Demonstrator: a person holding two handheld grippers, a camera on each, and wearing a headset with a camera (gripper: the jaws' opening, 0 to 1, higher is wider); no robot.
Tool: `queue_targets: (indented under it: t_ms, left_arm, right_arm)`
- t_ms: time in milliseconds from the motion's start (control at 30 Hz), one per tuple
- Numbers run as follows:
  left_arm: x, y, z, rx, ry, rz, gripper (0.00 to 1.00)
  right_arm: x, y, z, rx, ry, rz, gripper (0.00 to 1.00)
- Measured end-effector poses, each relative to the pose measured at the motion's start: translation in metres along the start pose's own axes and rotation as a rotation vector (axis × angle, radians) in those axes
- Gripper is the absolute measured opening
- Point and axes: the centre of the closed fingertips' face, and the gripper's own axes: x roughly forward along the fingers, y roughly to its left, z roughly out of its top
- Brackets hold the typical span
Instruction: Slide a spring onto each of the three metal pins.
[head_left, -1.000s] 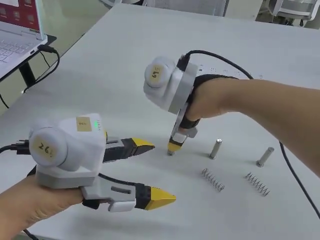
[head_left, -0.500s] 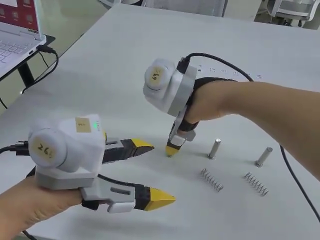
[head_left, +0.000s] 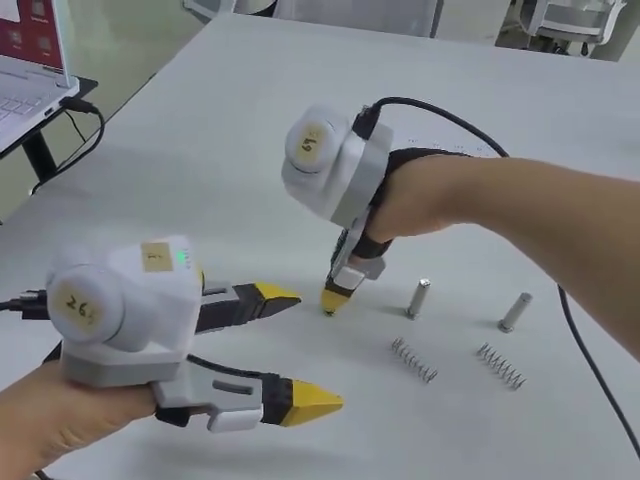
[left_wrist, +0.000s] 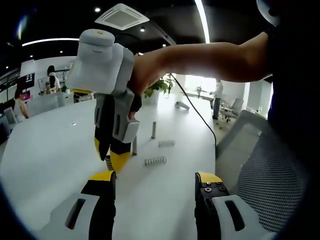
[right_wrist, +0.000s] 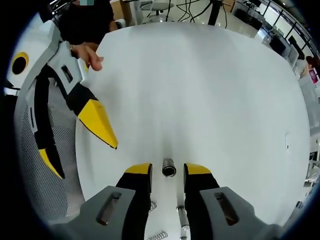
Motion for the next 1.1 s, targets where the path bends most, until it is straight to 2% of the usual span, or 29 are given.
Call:
queue_targets:
  t_ms: [300,533,1100]
  left_arm:
    - [0.003,-0.003,-0.001,0.001,0.005,-0.01,0.6]
    - [0.005,-0.004,-0.001,0.004,0.009,-0.016,0.6]
    - [0.014,-0.014,0.004,0.019,0.014,-0.043,0.59]
  right_arm:
    - [-0.014,0.0,0.001,0.002,-0.044,-0.033,0.23]
    - [-0.025,0.0,-0.003,0.031,-0.089,-0.049,0.22]
    - [-0.052,0.016,-0.023,0.082,-0.192,-0.107,0.22]
